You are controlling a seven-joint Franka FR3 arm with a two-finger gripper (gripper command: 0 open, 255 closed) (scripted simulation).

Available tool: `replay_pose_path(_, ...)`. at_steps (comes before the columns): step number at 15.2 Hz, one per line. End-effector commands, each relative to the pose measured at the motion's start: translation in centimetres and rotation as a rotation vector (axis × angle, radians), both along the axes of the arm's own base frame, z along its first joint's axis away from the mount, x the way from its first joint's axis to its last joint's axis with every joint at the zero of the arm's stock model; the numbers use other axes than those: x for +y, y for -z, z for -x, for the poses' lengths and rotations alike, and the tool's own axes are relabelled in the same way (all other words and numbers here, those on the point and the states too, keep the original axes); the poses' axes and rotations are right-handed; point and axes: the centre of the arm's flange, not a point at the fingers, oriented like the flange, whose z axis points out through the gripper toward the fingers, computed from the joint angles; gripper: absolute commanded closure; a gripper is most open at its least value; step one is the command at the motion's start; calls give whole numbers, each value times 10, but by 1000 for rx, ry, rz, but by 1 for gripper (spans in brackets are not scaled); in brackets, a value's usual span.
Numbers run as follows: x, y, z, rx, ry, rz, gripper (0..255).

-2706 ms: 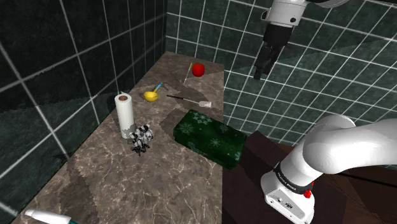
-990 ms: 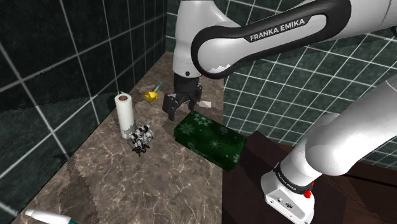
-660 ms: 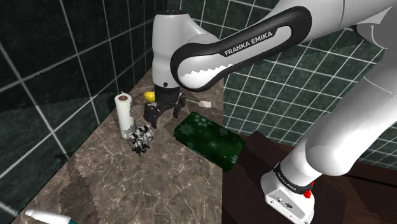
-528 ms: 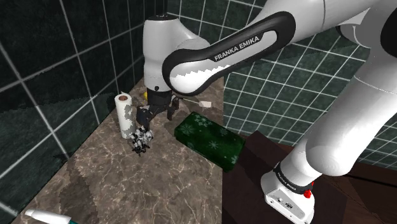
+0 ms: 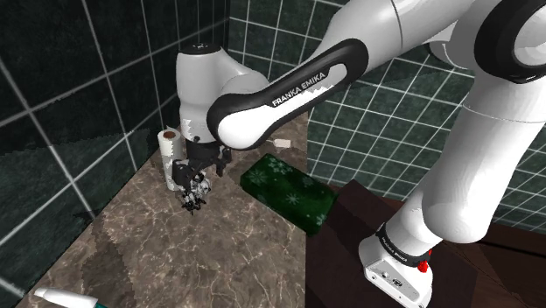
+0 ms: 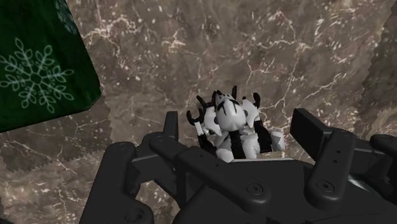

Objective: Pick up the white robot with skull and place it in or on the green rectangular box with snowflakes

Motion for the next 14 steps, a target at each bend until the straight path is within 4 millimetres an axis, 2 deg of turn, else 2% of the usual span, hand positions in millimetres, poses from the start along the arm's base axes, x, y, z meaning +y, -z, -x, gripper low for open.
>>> replay_pose_path(1,0,11,-1,-1,0,0,0)
replay_pose_path(2,0,19,-1,-1,0,0,0)
replay_pose_path(10,0,19,-1,0,0,0,0)
replay_pose_path(11,0,19,-1,0,0,0,255)
replay_pose_path(14,0,19,-1,0,0,0,255)
